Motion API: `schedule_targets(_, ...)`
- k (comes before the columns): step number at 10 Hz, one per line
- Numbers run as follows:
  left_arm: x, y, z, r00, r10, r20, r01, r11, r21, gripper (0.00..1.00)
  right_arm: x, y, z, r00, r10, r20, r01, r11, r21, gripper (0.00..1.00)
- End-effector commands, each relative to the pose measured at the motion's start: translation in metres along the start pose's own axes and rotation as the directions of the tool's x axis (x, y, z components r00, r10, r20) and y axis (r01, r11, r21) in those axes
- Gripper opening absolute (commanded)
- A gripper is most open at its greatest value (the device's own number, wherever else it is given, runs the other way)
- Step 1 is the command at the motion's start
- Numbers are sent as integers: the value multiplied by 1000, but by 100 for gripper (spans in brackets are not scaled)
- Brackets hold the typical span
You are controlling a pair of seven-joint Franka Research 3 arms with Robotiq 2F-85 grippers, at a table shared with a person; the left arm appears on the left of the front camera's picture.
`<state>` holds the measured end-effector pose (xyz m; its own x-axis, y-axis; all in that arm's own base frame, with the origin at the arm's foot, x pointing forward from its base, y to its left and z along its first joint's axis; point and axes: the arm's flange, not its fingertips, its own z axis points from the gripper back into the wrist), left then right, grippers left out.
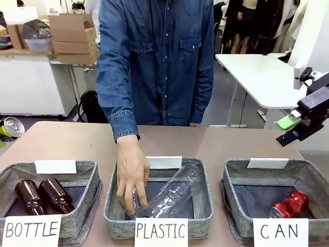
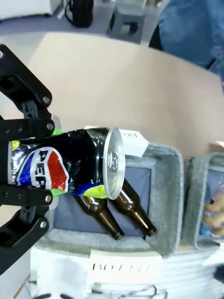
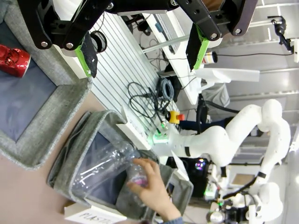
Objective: Sort the can waste into the basket.
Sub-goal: Pick up the can waste from the table and place it in the right Fabric basket.
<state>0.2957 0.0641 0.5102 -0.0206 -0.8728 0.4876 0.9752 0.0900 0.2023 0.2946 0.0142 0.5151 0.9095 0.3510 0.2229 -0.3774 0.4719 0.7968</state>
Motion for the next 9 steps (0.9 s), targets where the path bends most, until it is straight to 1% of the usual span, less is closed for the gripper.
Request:
schedule_targets(1, -11, 1, -1, 998, 67, -11, -67, 998, -4, 24, 0, -1, 3, 1000, 18, -7, -18, 1000, -3, 100)
schedule_targets(5, -11, 1, -1, 998, 67, -11, -67, 998, -4, 24, 0, -1, 3, 1000, 18, -7, -18, 1000, -3, 100)
schedule_targets(6, -11, 1, -2, 999, 49, -10, -49, 999, -4, 39, 0, 0, 0, 1000, 0, 0, 0, 1000, 0, 100)
schedule_targets(7, 21, -2, -2, 999, 11, -40, -11, 1000, -9, 39, 1, 7, 6, 999, 18, -31, -18, 1000, 6, 100)
schedule_targets(8, 82, -3, 5, 1000, -5, 9, 5, 1000, -1, 39, -3, 0, 22, 1000, -27, -3, 27, 999, 19, 100)
schedule_targets(9, 152, -7, 5, 999, -23, 31, 24, 999, -29, 39, -14, -9, 46, 995, -98, 17, 98, 995, 30, 100)
